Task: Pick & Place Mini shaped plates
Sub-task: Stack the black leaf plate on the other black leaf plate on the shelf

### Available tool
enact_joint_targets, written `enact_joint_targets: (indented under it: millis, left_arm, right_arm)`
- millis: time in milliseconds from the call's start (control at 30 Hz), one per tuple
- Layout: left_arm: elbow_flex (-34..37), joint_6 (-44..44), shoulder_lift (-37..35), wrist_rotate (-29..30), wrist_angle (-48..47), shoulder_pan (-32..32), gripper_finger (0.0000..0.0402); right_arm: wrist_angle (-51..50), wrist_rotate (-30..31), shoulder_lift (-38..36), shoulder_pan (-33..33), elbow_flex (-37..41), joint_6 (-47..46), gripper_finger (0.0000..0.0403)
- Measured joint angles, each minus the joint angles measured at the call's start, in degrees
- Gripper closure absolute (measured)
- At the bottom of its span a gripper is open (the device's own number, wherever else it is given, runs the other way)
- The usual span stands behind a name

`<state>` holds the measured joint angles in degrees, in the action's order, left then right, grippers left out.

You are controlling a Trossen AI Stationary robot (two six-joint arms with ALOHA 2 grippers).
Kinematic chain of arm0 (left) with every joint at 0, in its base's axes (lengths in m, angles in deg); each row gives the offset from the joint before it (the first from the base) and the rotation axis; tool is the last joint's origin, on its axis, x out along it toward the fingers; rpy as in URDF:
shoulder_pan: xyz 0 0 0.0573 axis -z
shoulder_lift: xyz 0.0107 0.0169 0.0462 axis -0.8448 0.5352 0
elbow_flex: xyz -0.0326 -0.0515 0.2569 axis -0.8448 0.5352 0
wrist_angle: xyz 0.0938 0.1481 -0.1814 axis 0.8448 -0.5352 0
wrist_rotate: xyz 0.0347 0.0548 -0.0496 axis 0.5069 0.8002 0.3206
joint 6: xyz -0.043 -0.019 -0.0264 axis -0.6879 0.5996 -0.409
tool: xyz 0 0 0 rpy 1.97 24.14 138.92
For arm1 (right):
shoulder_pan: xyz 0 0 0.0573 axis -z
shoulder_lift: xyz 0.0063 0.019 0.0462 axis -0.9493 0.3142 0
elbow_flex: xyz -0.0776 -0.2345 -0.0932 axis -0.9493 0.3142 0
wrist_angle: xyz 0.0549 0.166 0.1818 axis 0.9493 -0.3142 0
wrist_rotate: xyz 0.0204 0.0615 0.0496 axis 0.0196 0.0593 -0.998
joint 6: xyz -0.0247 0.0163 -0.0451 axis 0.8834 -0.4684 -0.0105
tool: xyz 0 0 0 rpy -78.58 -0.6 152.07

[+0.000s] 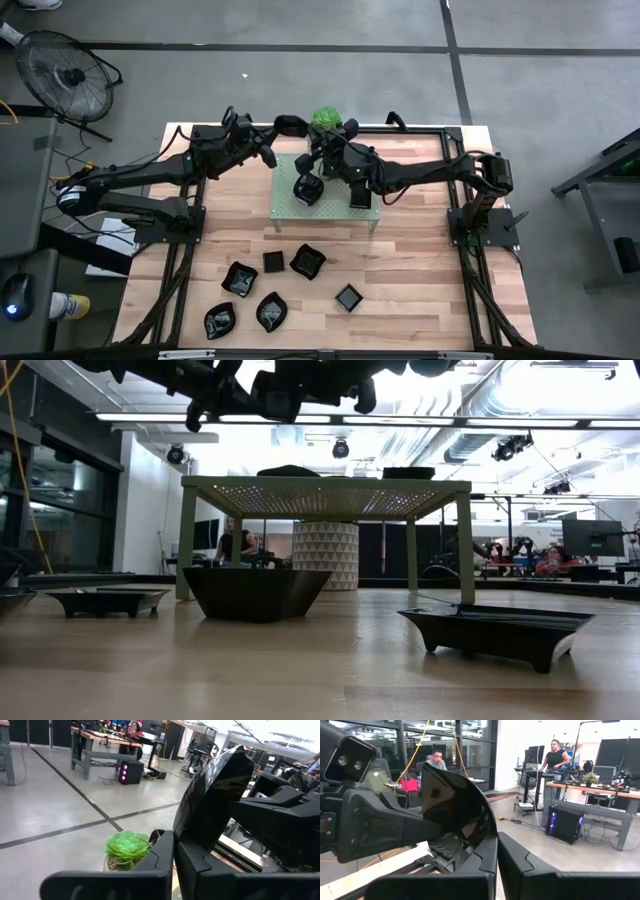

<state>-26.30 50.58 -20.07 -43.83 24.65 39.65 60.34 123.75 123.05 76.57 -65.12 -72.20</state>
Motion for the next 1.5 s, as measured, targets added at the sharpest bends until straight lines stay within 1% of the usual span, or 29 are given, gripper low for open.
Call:
enact_joint_targets:
  millis: [133,233,300,367,433,600,733,900,1033,1167,1233,1333,1433,1500]
  left_arm:
    - [0.0,0.0,0.0,0.3,-0.1,0.0,0.0399]
    - [0.0,0.0,0.0,0.3,-0.4,0.0,0.04]
    - [0.0,-0.1,0.0,0.4,-0.8,0.0,0.04]
    - [0.0,-0.4,0.0,0.6,-1.3,0.0,0.04]
    - [0.0,-0.4,0.0,0.5,-1.2,0.0,0.0401]
    - [0.0,-0.4,-0.2,-0.4,-0.8,0.1,0.0401]
    - [0.0,-1.1,-0.2,-0.5,-0.8,0.1,0.0401]
    - [0.0,-1.6,-0.2,-0.5,-1.0,0.1,0.0401]
    - [0.0,-3.4,-1.4,-0.5,-1.9,0.0,0.0401]
    - [0.0,-8.1,-3.6,-0.6,-7.8,0.0,0.0401]
    - [-1.0,-10.8,-4.6,-0.6,-13.4,0.0,0.0401]
    - [-4.7,-13.1,-4.7,-2.2,-23.6,0.0,0.0402]
    - [-9.1,-14.2,-3.7,-4.8,-31.3,0.0,0.0401]
    - [-11.9,-16.3,-2.7,-5.7,-36.4,0.0,0.0401]
  right_arm:
    - [-0.2,-2.1,0.0,0.0,0.0,0.0,0.0392]
    - [-0.2,-5.1,0.0,0.2,0.0,0.4,0.0369]
    - [-0.1,-8.0,0.0,0.4,0.0,0.2,0.0347]
    - [-0.1,-9.6,0.0,0.5,0.0,-1.3,0.0322]
    - [-0.2,-10.0,-0.2,0.7,0.0,-2.7,0.0295]
    - [-1.3,-10.6,-1.9,0.8,0.0,-2.6,0.0232]
    - [-1.7,-11.9,-4.0,0.7,0.0,-2.5,0.0195]
    - [-4.5,-12.3,-7.1,0.8,0.0,-2.6,0.0173]
    - [-11.1,-10.8,-11.7,0.7,0.0,-4.3,0.0172]
    - [-18.6,-8.7,-17.0,0.7,0.0,-4.4,0.0171]
    - [-22.7,-8.1,-19.7,0.8,0.0,-5.6,0.0171]
    - [-28.2,-7.9,-23.6,0.8,0.0,-7.2,0.0171]
    - [-33.3,-7.7,-26.8,0.9,0.0,-7.4,0.0171]
    - [-36.5,-6.9,-28.6,0.9,0.0,-7.4,0.0171]
